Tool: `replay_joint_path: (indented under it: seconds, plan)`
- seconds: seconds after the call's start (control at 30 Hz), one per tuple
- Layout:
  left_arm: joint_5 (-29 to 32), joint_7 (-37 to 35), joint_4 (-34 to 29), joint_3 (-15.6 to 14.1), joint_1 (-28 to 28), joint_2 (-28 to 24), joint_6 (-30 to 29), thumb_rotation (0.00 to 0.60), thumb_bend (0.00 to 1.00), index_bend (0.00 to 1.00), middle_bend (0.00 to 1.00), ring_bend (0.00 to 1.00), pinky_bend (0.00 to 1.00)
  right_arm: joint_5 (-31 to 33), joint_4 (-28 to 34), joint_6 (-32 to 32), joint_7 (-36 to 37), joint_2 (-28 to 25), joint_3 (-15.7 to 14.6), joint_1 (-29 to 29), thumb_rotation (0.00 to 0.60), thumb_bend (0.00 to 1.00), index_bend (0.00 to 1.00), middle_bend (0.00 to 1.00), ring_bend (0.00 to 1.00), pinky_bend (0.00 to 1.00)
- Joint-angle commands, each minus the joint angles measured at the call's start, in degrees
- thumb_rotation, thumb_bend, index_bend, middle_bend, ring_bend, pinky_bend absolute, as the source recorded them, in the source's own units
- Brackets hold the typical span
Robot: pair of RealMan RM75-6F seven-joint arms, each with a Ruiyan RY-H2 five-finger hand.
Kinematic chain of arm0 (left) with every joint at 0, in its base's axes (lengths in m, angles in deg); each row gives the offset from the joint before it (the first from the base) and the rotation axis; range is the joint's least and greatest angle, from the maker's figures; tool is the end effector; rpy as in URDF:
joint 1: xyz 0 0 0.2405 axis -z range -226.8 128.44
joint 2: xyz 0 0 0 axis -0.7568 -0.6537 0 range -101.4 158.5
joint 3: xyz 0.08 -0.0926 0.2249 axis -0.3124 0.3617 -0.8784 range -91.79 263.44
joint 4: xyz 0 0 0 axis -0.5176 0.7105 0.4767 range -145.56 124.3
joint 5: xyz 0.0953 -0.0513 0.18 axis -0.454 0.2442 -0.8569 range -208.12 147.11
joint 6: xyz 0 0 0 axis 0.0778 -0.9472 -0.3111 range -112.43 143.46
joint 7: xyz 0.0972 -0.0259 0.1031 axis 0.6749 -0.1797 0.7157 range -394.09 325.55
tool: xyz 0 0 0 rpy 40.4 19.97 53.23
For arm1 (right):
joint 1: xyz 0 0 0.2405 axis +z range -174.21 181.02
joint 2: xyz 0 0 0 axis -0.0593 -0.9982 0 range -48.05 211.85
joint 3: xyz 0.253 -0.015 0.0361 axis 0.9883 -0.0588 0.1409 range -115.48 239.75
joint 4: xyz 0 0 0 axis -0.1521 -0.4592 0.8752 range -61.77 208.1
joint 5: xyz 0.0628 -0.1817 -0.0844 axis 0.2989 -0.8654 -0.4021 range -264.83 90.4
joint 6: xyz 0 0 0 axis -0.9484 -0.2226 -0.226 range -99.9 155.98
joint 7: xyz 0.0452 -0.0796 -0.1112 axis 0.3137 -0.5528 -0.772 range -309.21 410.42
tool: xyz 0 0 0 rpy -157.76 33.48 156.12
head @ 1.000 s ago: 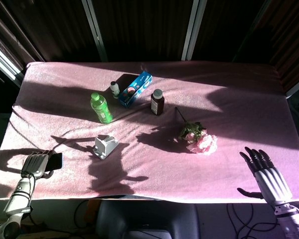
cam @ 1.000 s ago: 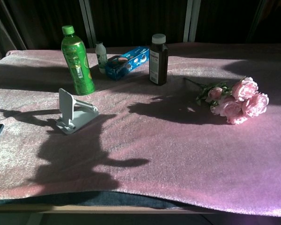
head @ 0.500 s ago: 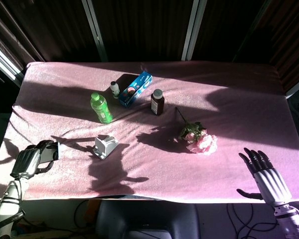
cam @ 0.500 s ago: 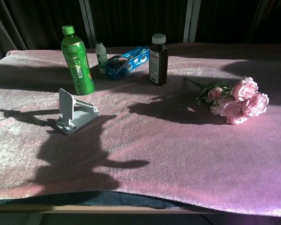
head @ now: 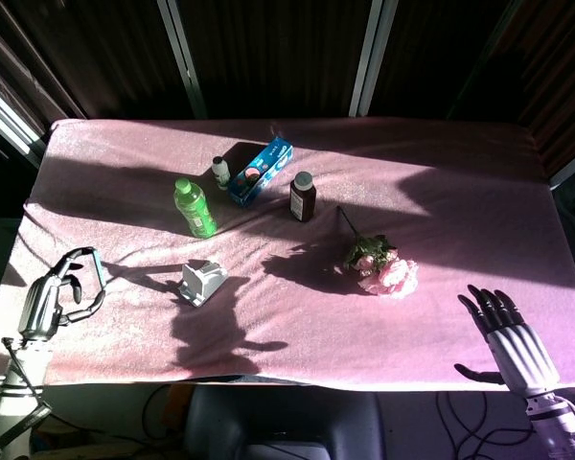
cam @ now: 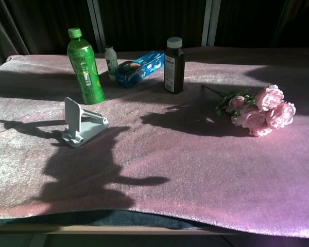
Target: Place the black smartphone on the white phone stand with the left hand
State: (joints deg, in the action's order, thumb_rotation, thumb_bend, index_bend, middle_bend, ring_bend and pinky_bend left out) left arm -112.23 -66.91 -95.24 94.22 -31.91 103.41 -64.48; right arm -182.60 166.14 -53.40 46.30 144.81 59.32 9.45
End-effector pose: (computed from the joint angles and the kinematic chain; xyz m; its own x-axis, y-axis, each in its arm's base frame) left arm -0.2759 0.2667 0.1166 -0.2367 0.0089 0.9715 0.9608 -0.1461 0.2354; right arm -0.2978 -0.1626 0.1344 0.4974 -0.1374 0.8566 -0.8611 -0.1977 0.4684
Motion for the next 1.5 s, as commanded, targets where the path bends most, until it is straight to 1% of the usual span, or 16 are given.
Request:
replay_joint_path:
  seconds: [0.03, 0.1, 0.17, 0.27, 0.4, 0.5, 0.6, 0.83, 1.03, 1.17, 1.33, 1.5]
  plan:
    - [-1.1, 2.4, -8.9, 1.7, 1.8, 1.2, 1.2, 0.6, 0.35, 0.71, 1.0, 0.75, 0.31, 0.2, 0.1, 0.1, -0.1, 0.0, 0.1, 0.1, 0.6, 0.19, 0.0, 0.0, 0.0, 0.0]
    - [0.7, 2.1, -12.5, 2.0, 2.6, 0.3, 4.0, 0.6, 0.35, 0.7, 1.0, 0.75, 0.31, 0.3, 0.1, 0.2, -0.1, 0.0, 0.1, 0.1, 0.6, 0.19, 0.0, 0.0, 0.0, 0.0]
    - [2.3, 3.2, -14.6, 2.1, 3.4, -0.5, 6.5, 0.6, 0.34, 0.7, 1.0, 0.75, 0.31, 0.4, 0.1, 0.2, 0.0, -0.1, 0.1, 0.1, 0.6, 0.19, 0.0, 0.0, 0.0, 0.0]
    - [6.6, 8.2, -15.9, 3.1, 4.9, 0.4, 9.3, 0.6, 0.34, 0.7, 1.0, 0.75, 0.31, 0.3, 0.0, 0.3, 0.1, -0.1, 0.1, 0.2, 0.6, 0.19, 0.0, 0.0, 0.0, 0.0]
    - [14.7, 14.0, -18.4, 4.4, 6.5, 2.5, 12.6, 0.6, 0.34, 0.69, 1.0, 0.75, 0.3, 0.3, -0.1, 0.4, 0.0, -0.1, 0.0, 0.2, 0.6, 0.19, 0.0, 0.0, 0.0, 0.0]
    - [20.1, 16.3, -20.4, 5.7, 7.5, 3.9, 14.1, 0.6, 0.34, 0.69, 1.0, 0.75, 0.3, 0.3, -0.1, 0.6, 0.2, -0.2, -0.1, 0.4, 0.6, 0.19, 0.0, 0.0, 0.0, 0.0]
    - [23.0, 18.2, -21.6, 6.1, 8.3, 4.7, 15.1, 0.6, 0.34, 0.69, 1.0, 0.75, 0.3, 0.1, -0.1, 0.4, 0.8, -0.4, -0.1, 0.3, 0.6, 0.19, 0.0, 0.0, 0.0, 0.0]
    - [29.5, 23.6, -20.0, 7.7, 10.3, 9.9, 14.2, 0.6, 0.34, 0.69, 1.0, 0.75, 0.3, -0.2, -0.3, 0.4, 1.5, -0.6, -0.3, 0.4, 0.6, 0.19, 0.0, 0.0, 0.0, 0.0]
    - [32.4, 25.2, -18.5, 9.8, 11.2, 14.0, 12.1, 0.6, 0.33, 0.69, 1.0, 0.75, 0.3, -0.6, -0.4, 0.1, 2.5, -1.1, -0.4, 0.4, 0.6, 0.19, 0.0, 0.0, 0.0, 0.0]
    - [33.2, 25.4, -17.2, 11.0, 11.5, 16.1, 11.2, 0.6, 0.33, 0.69, 1.0, 0.75, 0.3, -0.6, -0.6, -0.4, 3.2, -1.3, -0.4, 0.2, 0.6, 0.19, 0.0, 0.0, 0.0, 0.0]
    - [33.2, 25.1, -16.4, 12.3, 11.6, 17.8, 10.5, 0.6, 0.34, 0.7, 1.0, 0.75, 0.3, -0.8, -0.7, -0.8, 3.7, -1.5, -0.4, 0.1, 0.6, 0.19, 0.0, 0.0, 0.0, 0.0]
    - [32.6, 24.8, -14.2, 13.1, 11.7, 18.8, 10.2, 0.6, 0.34, 0.7, 1.0, 0.75, 0.3, -0.7, -0.8, -0.7, 4.0, -1.6, -0.5, 0.1, 0.6, 0.19, 0.0, 0.0, 0.0, 0.0]
